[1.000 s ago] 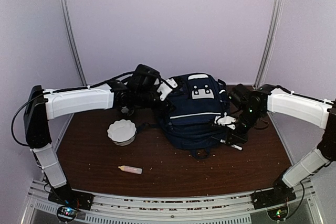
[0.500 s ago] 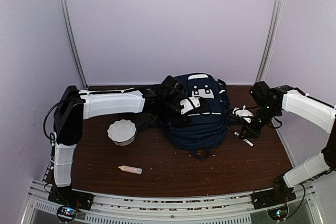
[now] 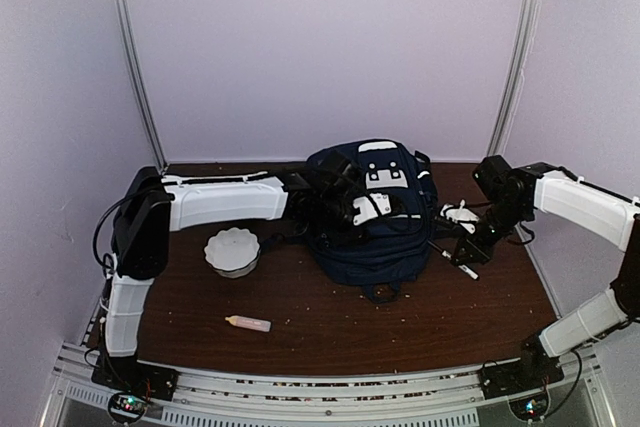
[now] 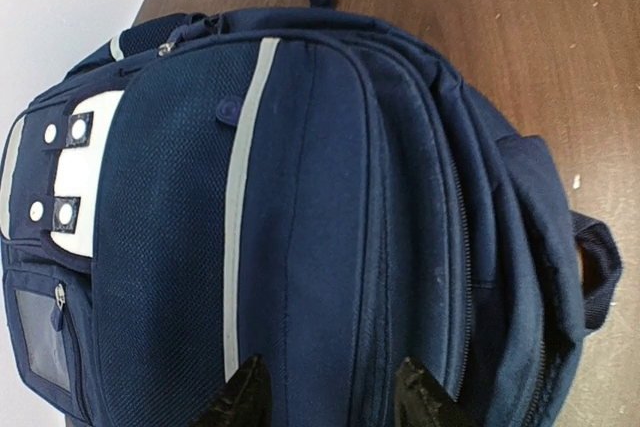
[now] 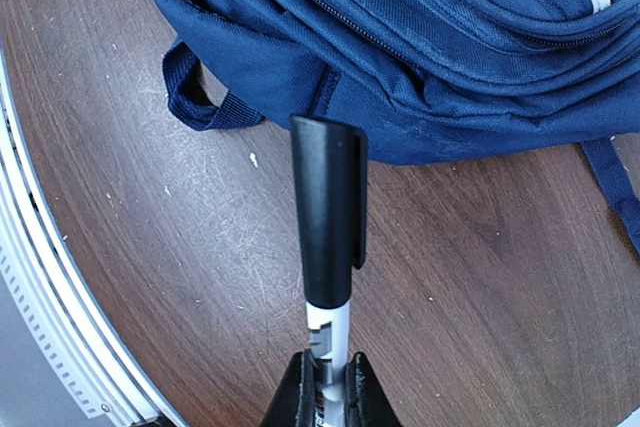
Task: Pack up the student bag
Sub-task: Pick up the upper front pocket of the student bag.
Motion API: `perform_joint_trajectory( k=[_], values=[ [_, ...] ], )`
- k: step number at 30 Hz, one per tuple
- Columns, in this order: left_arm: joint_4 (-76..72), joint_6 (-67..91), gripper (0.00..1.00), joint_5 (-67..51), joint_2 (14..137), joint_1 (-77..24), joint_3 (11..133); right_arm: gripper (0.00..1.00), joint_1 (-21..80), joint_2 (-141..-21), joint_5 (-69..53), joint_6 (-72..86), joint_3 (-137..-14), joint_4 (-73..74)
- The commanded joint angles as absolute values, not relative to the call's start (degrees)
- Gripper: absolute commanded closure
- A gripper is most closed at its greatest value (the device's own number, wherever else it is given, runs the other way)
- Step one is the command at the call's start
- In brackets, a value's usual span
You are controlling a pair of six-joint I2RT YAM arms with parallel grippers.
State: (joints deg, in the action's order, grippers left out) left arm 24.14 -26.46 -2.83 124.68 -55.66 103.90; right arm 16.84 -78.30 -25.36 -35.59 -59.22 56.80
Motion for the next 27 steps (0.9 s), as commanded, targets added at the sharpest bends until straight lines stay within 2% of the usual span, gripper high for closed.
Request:
perform_joint_trajectory(
  k=[1,5,12,20,27],
  values=[
    [20.77,-25.54,0.57,4.72,126.75,-55.99,105.15,0.93,16.34,-78.74,-26.47,-34.89,-60.51,56.3],
    [19.58,-25.92,0.64,6.59,127.35,-55.99,105.54,0.93,16.35,-78.77,-26.28,-34.68,-61.05,56.67],
    [19.16,-24.64,0.89,8.75,125.75,-55.99,107.23,0.93,16.56,-78.94,-25.99,-34.43,-61.79,55.18],
    [16.87,-18.78,0.99,1.67,122.05,-54.46,108.84,0.93,22.07,-79.29,-17.06,-38.4,-64.7,53.08],
    [13.56,-13.05,1.0,-4.29,120.91,-52.25,110.66,0.94,30.0,-82.0,-7.52,-41.13,-68.79,48.21]
  ],
)
